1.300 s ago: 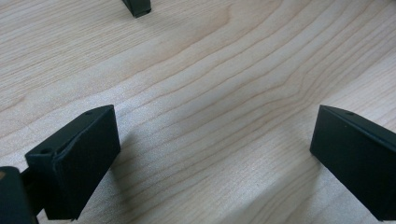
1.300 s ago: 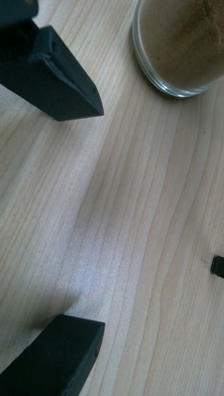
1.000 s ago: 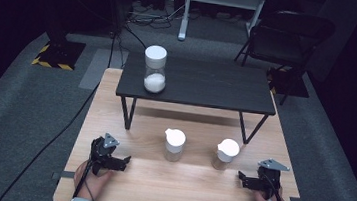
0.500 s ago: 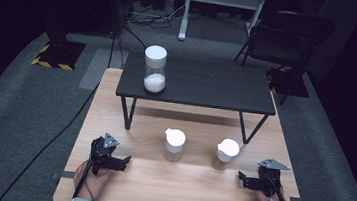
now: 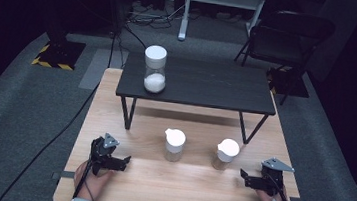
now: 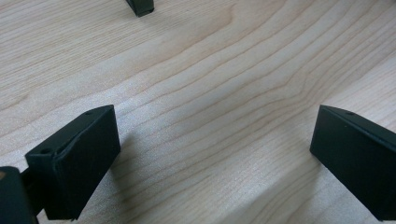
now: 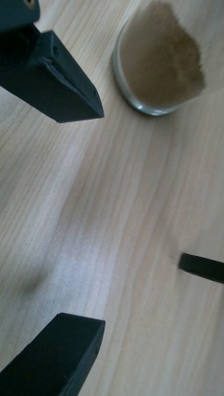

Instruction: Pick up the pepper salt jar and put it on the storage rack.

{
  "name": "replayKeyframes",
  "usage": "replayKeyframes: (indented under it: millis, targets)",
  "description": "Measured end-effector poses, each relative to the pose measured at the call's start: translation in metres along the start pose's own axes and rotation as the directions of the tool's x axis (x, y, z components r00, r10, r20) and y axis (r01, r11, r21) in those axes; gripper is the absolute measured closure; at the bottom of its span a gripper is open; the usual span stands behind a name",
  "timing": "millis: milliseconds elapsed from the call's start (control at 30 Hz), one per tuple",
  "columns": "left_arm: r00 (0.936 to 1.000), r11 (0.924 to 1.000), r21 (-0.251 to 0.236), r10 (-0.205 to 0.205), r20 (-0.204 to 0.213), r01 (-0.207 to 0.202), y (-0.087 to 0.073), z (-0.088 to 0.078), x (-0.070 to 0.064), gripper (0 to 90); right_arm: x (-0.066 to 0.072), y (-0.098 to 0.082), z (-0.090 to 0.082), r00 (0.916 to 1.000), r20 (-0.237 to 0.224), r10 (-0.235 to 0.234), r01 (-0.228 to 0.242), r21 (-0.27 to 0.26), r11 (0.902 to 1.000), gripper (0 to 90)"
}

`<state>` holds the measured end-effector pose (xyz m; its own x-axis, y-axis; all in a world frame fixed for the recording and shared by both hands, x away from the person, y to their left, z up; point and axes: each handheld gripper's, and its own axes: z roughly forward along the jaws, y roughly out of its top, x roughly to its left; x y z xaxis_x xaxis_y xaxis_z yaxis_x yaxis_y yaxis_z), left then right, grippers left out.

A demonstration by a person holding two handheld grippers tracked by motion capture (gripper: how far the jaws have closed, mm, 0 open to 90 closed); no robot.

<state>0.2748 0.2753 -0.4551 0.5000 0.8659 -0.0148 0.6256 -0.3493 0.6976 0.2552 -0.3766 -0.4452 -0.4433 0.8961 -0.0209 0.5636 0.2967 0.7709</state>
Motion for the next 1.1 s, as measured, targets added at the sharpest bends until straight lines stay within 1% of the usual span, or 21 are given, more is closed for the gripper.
replayKeyframes:
  millis: [167, 400, 533, 667, 900, 1000, 1100]
  targets:
    - [1.0, 1.0, 0.001, 0.001, 0.0, -0.001, 0.0, 0.0, 0.0, 1.6, 0.003, 0.001, -0.01, 1.0, 0.0, -0.002, 0.002, -0.045, 0.999, 1.4]
    - [1.0, 1.0, 0.0, 0.0, 0.0, 0.0, 0.0, 0.0, 0.0, 1.6, 0.008, -0.001, -0.025, 1.0, 0.001, -0.009, 0.009, -0.121, 0.9925, 1.4]
    - [1.0, 1.0, 0.001, 0.0, 0.001, 0.0, 0.0, 0.0, 0.0, 1.6, 0.01, -0.003, -0.032, 0.9999, 0.007, -0.015, 0.016, -0.163, 0.9865, 1.4]
    - [1.0, 1.0, 0.0, 0.0, 0.0, 0.0, 0.0, 0.0, 0.0, 1.6, 0.011, -0.006, -0.039, 0.9999, 0.006, -0.008, 0.009, -0.207, 0.9782, 1.4]
    - [1.0, 1.0, 0.0, 0.0, 0.0, 0.0, 0.0, 0.0, 0.0, 1.6, 0.012, -0.008, -0.049, 1.0, 0.006, -0.007, 0.008, -0.25, 0.9683, 1.4]
    - [1.0, 1.0, 0.0, 0.0, 0.0, 0.0, 0.0, 0.0, 0.0, 1.6, 0.014, -0.01, -0.052, 0.9999, 0.01, -0.011, 0.013, -0.277, 0.9607, 1.4]
    - [1.0, 1.0, 0.0, 0.0, 0.0, 0.0, 0.0, 0.0, 0.0, 1.6, 0.015, -0.01, -0.054, 0.9999, 0.008, -0.009, 0.011, -0.29, 0.9569, 1.4]
